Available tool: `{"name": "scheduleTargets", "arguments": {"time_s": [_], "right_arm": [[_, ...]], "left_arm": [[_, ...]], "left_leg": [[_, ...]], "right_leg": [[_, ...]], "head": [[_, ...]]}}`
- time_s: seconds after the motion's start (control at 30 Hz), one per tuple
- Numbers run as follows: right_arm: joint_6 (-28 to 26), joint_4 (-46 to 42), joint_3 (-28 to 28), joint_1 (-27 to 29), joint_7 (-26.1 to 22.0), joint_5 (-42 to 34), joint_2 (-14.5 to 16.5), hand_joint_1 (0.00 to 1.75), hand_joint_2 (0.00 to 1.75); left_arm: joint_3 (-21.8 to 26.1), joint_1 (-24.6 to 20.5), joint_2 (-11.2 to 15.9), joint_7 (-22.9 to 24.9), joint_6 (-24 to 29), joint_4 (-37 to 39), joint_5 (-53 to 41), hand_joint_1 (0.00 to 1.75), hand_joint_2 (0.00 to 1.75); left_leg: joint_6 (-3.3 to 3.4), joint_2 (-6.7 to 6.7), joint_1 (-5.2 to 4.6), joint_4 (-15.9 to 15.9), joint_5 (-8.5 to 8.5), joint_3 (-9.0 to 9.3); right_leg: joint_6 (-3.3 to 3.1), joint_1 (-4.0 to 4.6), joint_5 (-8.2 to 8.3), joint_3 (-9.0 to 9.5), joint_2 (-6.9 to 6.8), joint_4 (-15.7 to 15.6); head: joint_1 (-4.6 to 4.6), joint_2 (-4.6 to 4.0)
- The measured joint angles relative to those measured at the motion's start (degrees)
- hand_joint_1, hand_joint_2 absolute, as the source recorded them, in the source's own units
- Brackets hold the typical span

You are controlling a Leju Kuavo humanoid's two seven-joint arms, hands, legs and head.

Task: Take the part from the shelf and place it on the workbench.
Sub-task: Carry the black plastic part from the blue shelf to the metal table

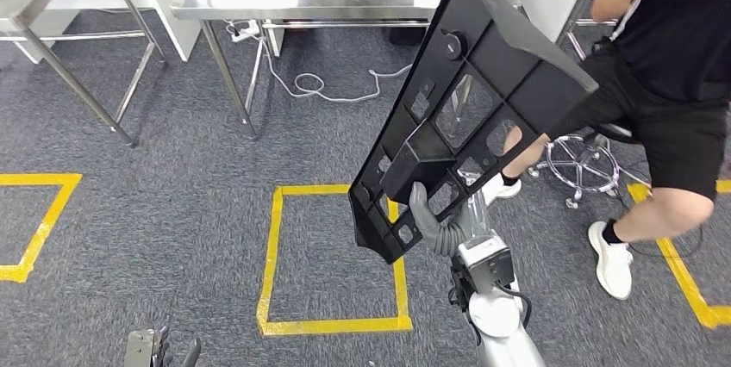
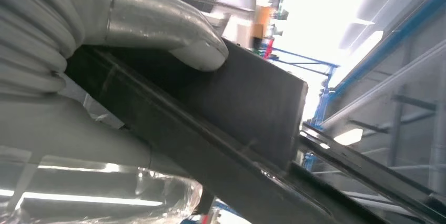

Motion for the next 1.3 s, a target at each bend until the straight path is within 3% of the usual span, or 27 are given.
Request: {"name": "scheduleTargets", "arguments": {"time_s": [0.13, 0.2, 0.27, 0.3, 0.33, 0.4, 0.43, 0.5, 0.57, 0.63, 0.67, 0.7, 0.77, 0.83, 0.87, 0.93, 0.97, 1.03, 1.1, 1.17, 1.2, 1.23, 1.3], "right_arm": [[-0.20, 0.02, 0.00, -0.03, -0.11, -0.03, -0.01, 1.75, 1.75], [-1.04, 0.05, -0.22, 0.28, -0.26, -0.32, -0.22, 1.75, 1.75], [-2.03, 0.14, -0.78, 0.73, -0.38, -0.73, -0.62, 1.75, 1.75], [-2.28, 0.17, -1.03, 0.90, -0.38, -0.84, -0.75, 1.75, 1.75], [-2.43, 0.17, -1.18, 1.05, -0.40, -0.90, -0.85, 1.75, 1.75], [-2.65, 0.04, -1.33, 1.00, -0.42, -0.98, -0.84, 1.75, 1.75], [-2.73, -0.09, -1.42, 0.83, -0.45, -1.05, -0.81, 1.75, 1.75], [-2.78, -0.27, -1.56, 0.55, -0.48, -1.14, -0.74, 1.75, 1.75], [-2.82, -0.32, -1.63, 0.59, -0.49, -1.19, -0.73, 1.75, 1.75], [-2.86, -0.32, -1.69, 0.70, -0.45, -1.22, -0.73, 1.75, 1.75], [-2.87, -0.32, -1.74, 0.70, -0.43, -1.23, -0.73, 1.75, 1.75], [-2.87, -0.33, -1.79, 0.69, -0.40, -1.25, -0.72, 1.75, 1.75], [-2.87, -0.33, -1.88, 0.63, -0.36, -1.27, -0.70, 1.75, 1.75], [-2.90, -0.46, -2.02, 0.52, -0.31, -1.27, -0.64, 1.75, 1.75], [-2.94, -0.56, -2.10, 0.49, -0.28, -1.26, -0.61, 1.75, 1.75], [-3.05, -0.80, -2.20, 0.51, -0.24, -1.16, -0.57, 1.75, 1.75], [-3.09, -0.86, -2.22, 0.54, -0.25, -1.09, -0.59, 1.75, 1.75], [-3.18, -0.92, -2.23, 0.60, -0.26, -0.90, -0.61, 1.75, 1.75], [-3.43, -0.91, -2.23, 0.84, -0.28, -0.57, -0.69, 1.75, 1.75], [-3.82, -0.90, -2.23, 1.05, -0.30, 0.09, -0.80, 1.75, 1.75], [-4.01, -0.89, -2.22, 1.06, -0.32, 0.58, -0.82, 1.75, 1.75], [-4.17, -0.86, -2.20, 1.00, -0.33, 1.11, -0.79, 1.75, 1.75], [-4.62, -0.66, -2.06, 0.60, -0.33, 2.23, -0.70, 1.75, 1.75]], "left_arm": [[0.01, -0.03, 0.03, -0.03, 0.00, 0.00, 0.03, 0.00, 1.75], [0.01, 0.11, 0.10, -0.09, -0.01, 0.01, 0.16, 0.00, 1.75], [0.02, 0.42, 0.18, -0.13, -0.07, 0.09, 0.33, 0.00, 1.75], [0.04, 0.45, 0.25, -0.15, -0.10, 0.12, 0.41, 0.00, 1.75], [0.05, 0.46, 0.34, -0.20, -0.13, 0.14, 0.44, 0.00, 1.75], [0.07, 0.32, 0.49, -0.31, -0.13, 0.10, 0.50, 0.00, 1.75], [0.07, 0.30, 0.48, -0.36, -0.13, 0.09, 0.49, 0.00, 1.75], [0.05, 0.23, 0.44, -0.39, -0.14, 0.10, 0.47, 0.00, 1.75], [0.06, 0.35, 0.43, -0.39, -0.15, 0.13, 0.45, 0.00, 1.75], [0.07, 0.51, 0.46, -0.38, -0.15, 0.16, 0.45, 0.00, 1.75], [0.07, 0.55, 0.47, -0.38, -0.16, 0.17, 0.45, 0.00, 1.75], [0.07, 0.55, 0.49, -0.38, -0.18, 0.17, 0.45, 0.00, 1.75], [0.07, 0.60, 0.49, -0.37, -0.29, 0.25, 0.45, 0.00, 1.75], [0.06, 0.42, 0.50, -0.32, -0.52, 0.38, 0.40, 0.00, 1.75], [0.05, 0.30, 0.49, -0.31, -0.62, 0.43, 0.36, 0.00, 1.75], [0.05, 0.19, 0.49, -0.32, -0.68, 0.36, 0.29, 0.00, 1.75], [0.05, 0.23, 0.47, -0.36, -0.68, 0.33, 0.27, 0.00, 1.75], [0.05, 0.30, 0.45, -0.43, -0.68, 0.28, 0.22, 0.00, 1.75], [0.06, 0.32, 0.44, -0.49, -0.68, 0.28, 0.25, 0.00, 1.75], [0.08, 0.41, 0.40, -0.54, -0.69, 0.28, 0.47, 0.00, 1.75], [0.10, 0.45, 0.36, -0.56, -0.70, 0.27, 0.67, 0.00, 1.75], [0.14, 0.47, 0.29, -0.58, -0.70, 0.26, 0.89, 0.00, 1.75], [0.26, 0.52, 0.13, -0.60, -0.72, 0.25, 1.47, 0.00, 1.75]], "left_leg": [[0.26, -0.03, -0.02, 0.01, -0.34, 0.39], [0.17, -0.41, -0.03, 0.02, -1.99, 2.09], [-0.66, -0.95, -0.07, 0.18, -5.68, 5.46], [-1.21, -1.12, -0.10, 0.29, -7.32, 6.78], [-1.71, -1.17, -0.10, 0.43, -8.37, 7.65], [-2.35, -1.05, 0.07, 2.23, -8.25, 7.45], [-2.59, -0.83, 0.20, 4.24, -7.60, 6.58], [-3.24, -0.11, 0.52, 10.31, -6.80, 2.67], [-4.03, 0.42, 0.99, 15.40, -8.40, -2.35], [-4.61, 0.52, 1.47, 16.47, -11.05, -6.18], [-4.81, 0.59, 1.71, 15.16, -11.28, -7.19], [-4.96, 0.70, 1.93, 12.87, -10.29, -7.61], [-5.12, 1.15, 2.15, 7.60, -3.74, -7.56], [-4.57, 1.70, 1.69, 4.91, 1.41, -7.23], [-4.03, 1.85, 1.37, 4.58, 1.96, -7.17], [-2.72, 1.62, 1.09, 3.74, 1.25, -6.28], [-2.14, 1.41, 1.03, 3.26, 0.81, -5.53], [-1.11, 0.96, 0.87, 2.57, -0.10, -3.82], [-0.39, 0.64, 0.56, 2.35, -1.33, -2.36], [-0.03, 0.23, 0.16, 2.33, -2.79, -0.51], [0.08, 0.03, -0.10, 2.32, -3.59, 0.66], [0.14, -0.13, -0.37, 2.30, -4.44, 1.93], [0.15, -0.32, -0.78, 2.29, -6.14, 3.96]], "right_leg": [[-0.09, -0.11, -0.58, -1.71, 0.02, 2.47], [0.22, -0.58, -3.21, -6.40, 0.00, 4.97], [2.26, -1.31, 1.54, -10.67, -0.27, 0.52], [2.66, -1.46, 5.17, -10.94, -0.34, -2.90], [2.59, -1.50, 8.60, -10.74, -0.42, -5.23], [0.65, -1.42, 8.15, -9.74, -0.27, -5.50], [0.11, -1.55, 7.63, -9.15, -0.20, -5.64], [-0.67, -1.67, 6.21, -7.26, -0.09, -5.90], [-1.11, -1.62, 4.44, -5.07, -0.04, -6.01], [-1.01, -1.71, 2.64, -2.90, 0.11, -6.02], [-0.87, -1.83, 1.66, -1.64, 0.19, -6.02], [-0.66, -1.98, 0.63, -0.30, 0.25, -6.03], [-0.04, -2.18, -1.47, 2.27, 0.25, -6.11], [0.75, -1.93, -2.73, 3.38, 0.18, -6.78], [1.16, -1.73, -2.89, 3.79, 0.08, -7.23], [2.10, -1.37, -2.46, 3.98, -0.15, -7.59], [2.42, -1.31, -1.94, 3.40, -0.24, -6.03], [2.34, -1.18, -1.51, -1.16, -0.31, 0.84], [1.41, -0.94, -3.34, -7.61, -0.31, 8.30], [0.74, -0.56, -5.57, -11.93, -0.31, 10.33], [0.73, -0.29, -5.22, -12.77, -0.31, 8.81], [0.89, 0.01, -3.43, -12.84, -0.31, 5.92], [0.93, 0.71, 2.45, -12.21, -0.39, -1.00]], "head": [[0.06, 0.00], [0.18, 0.00], [0.27, 0.00], [0.22, 0.00], [0.14, 0.00], [0.01, 0.00], [-0.01, 0.00], [-0.01, 0.00], [0.00, 0.00], [-0.01, 0.00], [-0.01, 0.00], [-0.02, 0.00], [-0.01, -0.01], [-0.13, -0.01], [-0.17, -0.01], [-0.03, 0.00], [-0.02, 0.00], [0.09, 0.00], [0.15, 0.00], [0.17, 0.00], [0.17, 0.00], [0.17, 0.00], [0.07, 0.00]]}}
